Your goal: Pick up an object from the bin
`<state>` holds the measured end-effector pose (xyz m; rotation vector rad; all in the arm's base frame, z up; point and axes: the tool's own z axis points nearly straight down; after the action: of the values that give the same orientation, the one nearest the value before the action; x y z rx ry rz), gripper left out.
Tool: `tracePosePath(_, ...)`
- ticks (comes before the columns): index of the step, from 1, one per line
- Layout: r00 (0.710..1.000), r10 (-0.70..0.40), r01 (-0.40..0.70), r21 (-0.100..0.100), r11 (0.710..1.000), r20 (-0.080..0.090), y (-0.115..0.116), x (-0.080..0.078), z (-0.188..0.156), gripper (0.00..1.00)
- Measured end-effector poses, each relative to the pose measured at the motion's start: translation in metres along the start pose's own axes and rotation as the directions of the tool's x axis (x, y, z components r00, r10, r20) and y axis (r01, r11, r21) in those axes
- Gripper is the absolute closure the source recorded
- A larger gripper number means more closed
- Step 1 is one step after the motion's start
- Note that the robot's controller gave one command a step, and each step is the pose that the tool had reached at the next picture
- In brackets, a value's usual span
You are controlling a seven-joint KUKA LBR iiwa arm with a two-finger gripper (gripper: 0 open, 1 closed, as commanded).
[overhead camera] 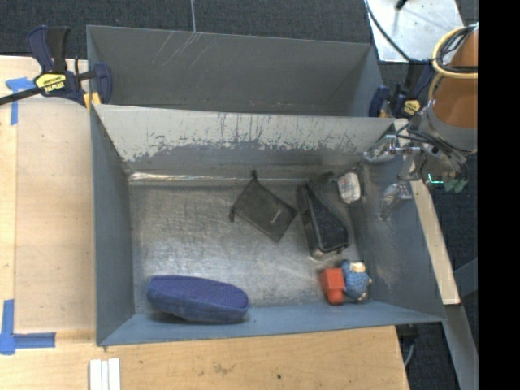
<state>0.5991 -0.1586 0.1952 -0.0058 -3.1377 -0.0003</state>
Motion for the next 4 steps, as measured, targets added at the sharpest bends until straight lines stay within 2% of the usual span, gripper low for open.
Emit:
tracePosePath(1,0.677,-0.735,0.735,0.029,0.678,0.029,0.044,-0.022,0.078,0.00)
tracePosePath(2,0.387,-0.922,0.922,0.015,0.387,0.004,0.079,-0.031,0.085,0.00)
tracePosePath(3,0.038,-0.999,0.999,0.013,0.038,0.000,0.120,-0.029,0.083,0.00)
tracePosePath(4,-0.075,-0.997,0.997,0.024,-0.076,-0.012,0.136,-0.030,0.117,0.00)
